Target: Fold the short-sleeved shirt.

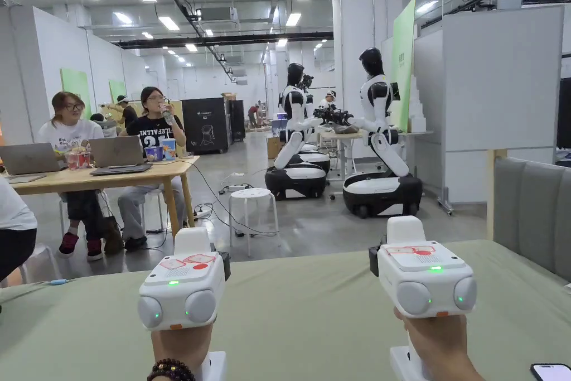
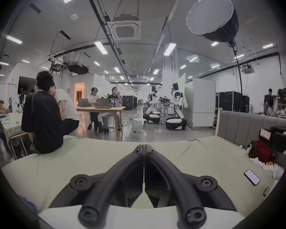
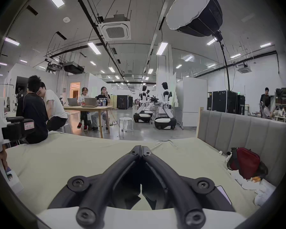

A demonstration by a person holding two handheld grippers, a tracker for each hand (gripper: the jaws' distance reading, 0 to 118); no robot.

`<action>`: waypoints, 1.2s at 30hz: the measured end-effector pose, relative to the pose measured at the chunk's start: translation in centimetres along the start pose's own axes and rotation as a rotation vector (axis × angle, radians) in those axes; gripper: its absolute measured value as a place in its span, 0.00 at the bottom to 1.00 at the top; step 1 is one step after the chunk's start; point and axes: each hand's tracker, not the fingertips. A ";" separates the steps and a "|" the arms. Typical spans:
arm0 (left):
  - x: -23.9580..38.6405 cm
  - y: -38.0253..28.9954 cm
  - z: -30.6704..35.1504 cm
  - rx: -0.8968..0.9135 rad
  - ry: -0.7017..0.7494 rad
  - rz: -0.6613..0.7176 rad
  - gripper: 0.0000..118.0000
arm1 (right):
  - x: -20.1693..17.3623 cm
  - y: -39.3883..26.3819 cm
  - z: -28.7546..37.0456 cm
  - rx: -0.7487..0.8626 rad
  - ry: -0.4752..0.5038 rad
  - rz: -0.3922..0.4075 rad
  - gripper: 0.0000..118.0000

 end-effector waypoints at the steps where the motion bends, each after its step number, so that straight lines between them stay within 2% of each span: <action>1: -0.2 0.2 0.0 0.002 0.005 0.024 0.00 | -0.1 -0.1 -0.1 0.005 -0.013 0.002 0.00; 5: -0.4 0.1 -0.2 -0.009 0.011 0.023 0.01 | -0.1 -0.4 -0.4 -0.009 -0.007 -0.008 0.00; 8: -0.4 -0.2 -0.1 -0.007 0.007 0.011 0.07 | -0.4 -0.7 -0.4 -0.010 0.000 0.007 0.00; 10: -0.4 -0.4 -0.1 -0.015 -0.001 0.015 0.19 | -0.5 -0.8 -0.5 -0.011 0.006 0.005 0.00; 11: -0.4 -0.5 -0.2 -0.019 -0.002 0.016 0.27 | -0.6 -0.7 -0.4 -0.010 0.008 0.003 0.04; 12: -0.4 -0.6 -0.2 -0.023 0.001 0.017 0.38 | -0.7 -0.7 -0.4 -0.008 0.012 0.003 0.14; 13: -0.4 -0.7 -0.2 -0.024 0.006 0.020 0.53 | -0.7 -0.6 -0.4 -0.007 0.023 0.006 0.32; 14: -0.4 -0.7 -0.3 -0.028 0.009 0.024 0.79 | -0.8 -0.5 -0.5 -0.008 0.028 0.012 0.66; 15: -0.4 -0.8 -0.5 -0.036 0.013 0.028 1.00 | -0.9 -0.4 -0.6 -0.011 0.027 0.019 0.88; 16: -0.4 -0.9 -0.6 -0.047 0.016 0.035 0.99 | -1.0 -0.4 -0.7 -0.010 0.012 0.027 1.00; 18: -0.7 -1.2 -0.3 -0.019 0.016 0.027 1.00 | -1.0 -0.3 -0.1 0.067 -0.022 0.026 1.00; 23: -0.6 -1.3 -0.4 -0.038 0.025 0.006 1.00 | -0.4 -0.2 -0.3 0.013 -0.013 0.005 1.00; 36: -0.9 -1.5 -0.1 -0.031 0.015 -0.003 1.00 | -0.7 -0.9 -0.4 0.000 -0.005 0.035 1.00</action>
